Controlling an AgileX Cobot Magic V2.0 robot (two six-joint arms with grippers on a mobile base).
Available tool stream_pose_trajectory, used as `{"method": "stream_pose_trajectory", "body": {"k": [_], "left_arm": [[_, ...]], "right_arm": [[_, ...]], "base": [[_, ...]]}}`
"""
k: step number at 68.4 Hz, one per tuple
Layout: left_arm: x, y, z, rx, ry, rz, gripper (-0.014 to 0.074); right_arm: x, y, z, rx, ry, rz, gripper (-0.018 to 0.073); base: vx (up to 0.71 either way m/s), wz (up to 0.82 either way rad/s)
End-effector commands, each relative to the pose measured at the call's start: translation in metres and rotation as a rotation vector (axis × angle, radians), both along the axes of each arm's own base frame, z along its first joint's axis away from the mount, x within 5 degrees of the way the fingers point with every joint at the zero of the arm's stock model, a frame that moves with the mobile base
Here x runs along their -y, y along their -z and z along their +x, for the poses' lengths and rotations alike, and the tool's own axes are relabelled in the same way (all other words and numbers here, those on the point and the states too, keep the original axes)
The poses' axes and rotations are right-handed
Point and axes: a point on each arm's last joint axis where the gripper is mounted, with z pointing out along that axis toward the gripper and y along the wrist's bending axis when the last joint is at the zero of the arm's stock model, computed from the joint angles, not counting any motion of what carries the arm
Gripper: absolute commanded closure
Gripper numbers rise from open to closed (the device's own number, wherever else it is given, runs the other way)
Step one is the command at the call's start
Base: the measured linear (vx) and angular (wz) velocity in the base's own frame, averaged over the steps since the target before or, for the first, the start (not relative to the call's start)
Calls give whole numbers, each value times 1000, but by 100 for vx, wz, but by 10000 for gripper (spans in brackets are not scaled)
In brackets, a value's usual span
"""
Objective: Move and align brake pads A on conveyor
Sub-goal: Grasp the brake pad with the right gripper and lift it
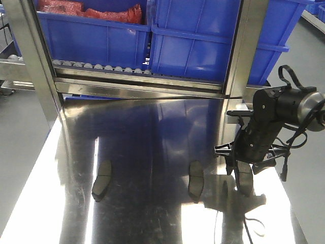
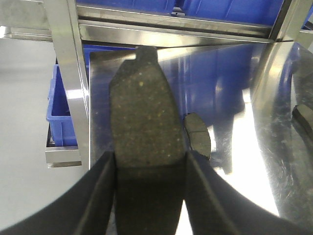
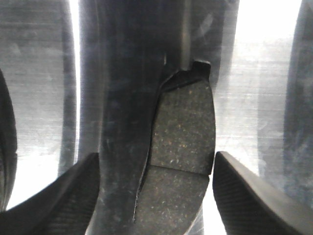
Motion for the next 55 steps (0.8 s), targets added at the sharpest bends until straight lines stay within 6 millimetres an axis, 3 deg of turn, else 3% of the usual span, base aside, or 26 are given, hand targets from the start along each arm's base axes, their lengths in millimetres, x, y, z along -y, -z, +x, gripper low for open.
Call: {"method": "stream_pose_trajectory", "body": {"k": [1, 29, 37, 51, 55], "left_arm": [[1, -15, 2, 99, -2, -30, 603], [1, -15, 2, 99, -2, -30, 603], [1, -15, 2, 99, -2, -30, 603], [1, -15, 2, 99, -2, -30, 603], [1, -15, 2, 99, -2, -30, 603]], "right_arm": [[2, -25, 3, 81, 5, 9, 92], [2, -8, 5, 23, 6, -2, 132], [2, -8, 5, 24, 6, -2, 252], [2, -16, 3, 52, 1, 3, 574], [3, -23, 0, 80, -4, 3, 576]], "base": [[0, 0], [0, 0], [0, 0], [0, 0], [0, 0]]}}
